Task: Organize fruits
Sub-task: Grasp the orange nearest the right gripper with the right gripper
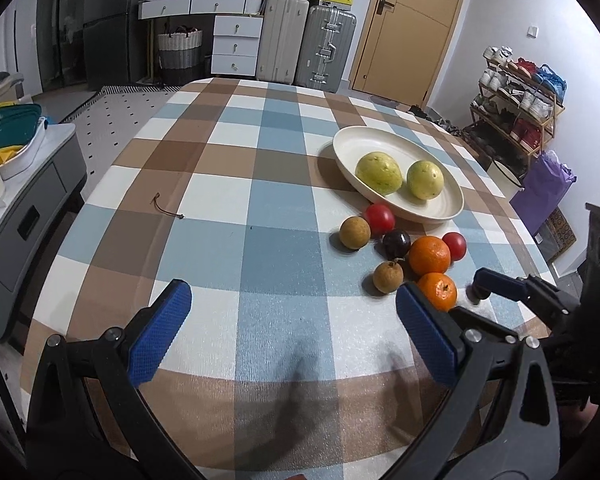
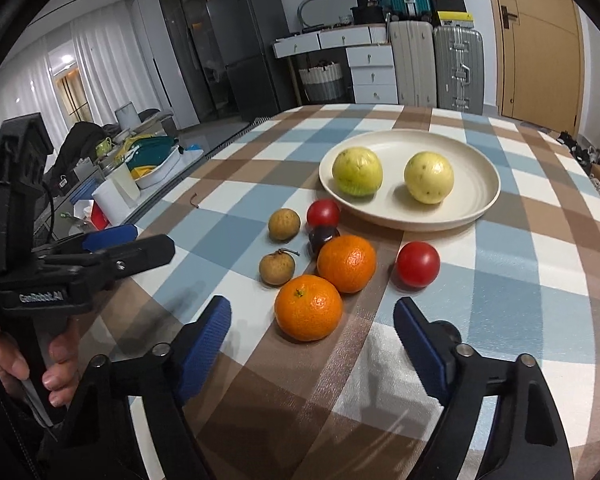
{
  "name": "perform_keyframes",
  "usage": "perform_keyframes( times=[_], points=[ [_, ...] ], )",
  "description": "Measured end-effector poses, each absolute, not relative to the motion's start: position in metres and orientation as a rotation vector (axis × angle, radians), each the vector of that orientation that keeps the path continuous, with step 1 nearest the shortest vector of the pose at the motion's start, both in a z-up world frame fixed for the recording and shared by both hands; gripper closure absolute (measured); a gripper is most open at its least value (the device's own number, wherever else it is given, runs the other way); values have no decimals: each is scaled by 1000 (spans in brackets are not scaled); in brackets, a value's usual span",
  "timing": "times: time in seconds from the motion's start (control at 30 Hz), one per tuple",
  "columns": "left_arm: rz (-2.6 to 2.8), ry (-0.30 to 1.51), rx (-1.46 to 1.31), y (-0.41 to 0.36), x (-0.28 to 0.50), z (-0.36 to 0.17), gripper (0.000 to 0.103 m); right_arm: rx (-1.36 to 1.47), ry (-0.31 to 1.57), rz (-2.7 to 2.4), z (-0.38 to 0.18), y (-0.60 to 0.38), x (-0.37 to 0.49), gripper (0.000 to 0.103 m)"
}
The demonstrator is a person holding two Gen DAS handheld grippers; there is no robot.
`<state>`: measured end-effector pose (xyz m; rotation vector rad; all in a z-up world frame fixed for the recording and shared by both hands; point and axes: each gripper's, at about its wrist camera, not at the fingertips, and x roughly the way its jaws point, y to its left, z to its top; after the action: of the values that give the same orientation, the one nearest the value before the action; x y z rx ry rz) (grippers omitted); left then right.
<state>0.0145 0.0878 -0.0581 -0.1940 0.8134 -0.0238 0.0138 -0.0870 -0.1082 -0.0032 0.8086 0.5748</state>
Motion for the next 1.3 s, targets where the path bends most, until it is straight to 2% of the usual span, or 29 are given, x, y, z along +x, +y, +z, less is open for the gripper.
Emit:
perform_keyframes(
  times=[0.2,0.33,0.4,0.47,0.9,1.3],
  points=[
    [-36,825,-213,90,25,-65,1,-6,859,584,-119,-83,24,29],
    [-41,836,-219,90,30,-69,1,16,887,606,-122,-80,30,39],
    [-45,842,-222,90,33,-71,1,25,905,618,-125,-80,33,55],
    [-44,845,-221,90,34,-72,1,28,925,620,-128,-79,36,60],
    [-50,863,-205,83,46,-75,1,74,879,651,-118,-93,31,62],
    [-115,882,-143,43,69,-70,1,62,806,627,-106,-126,25,62]
  ],
)
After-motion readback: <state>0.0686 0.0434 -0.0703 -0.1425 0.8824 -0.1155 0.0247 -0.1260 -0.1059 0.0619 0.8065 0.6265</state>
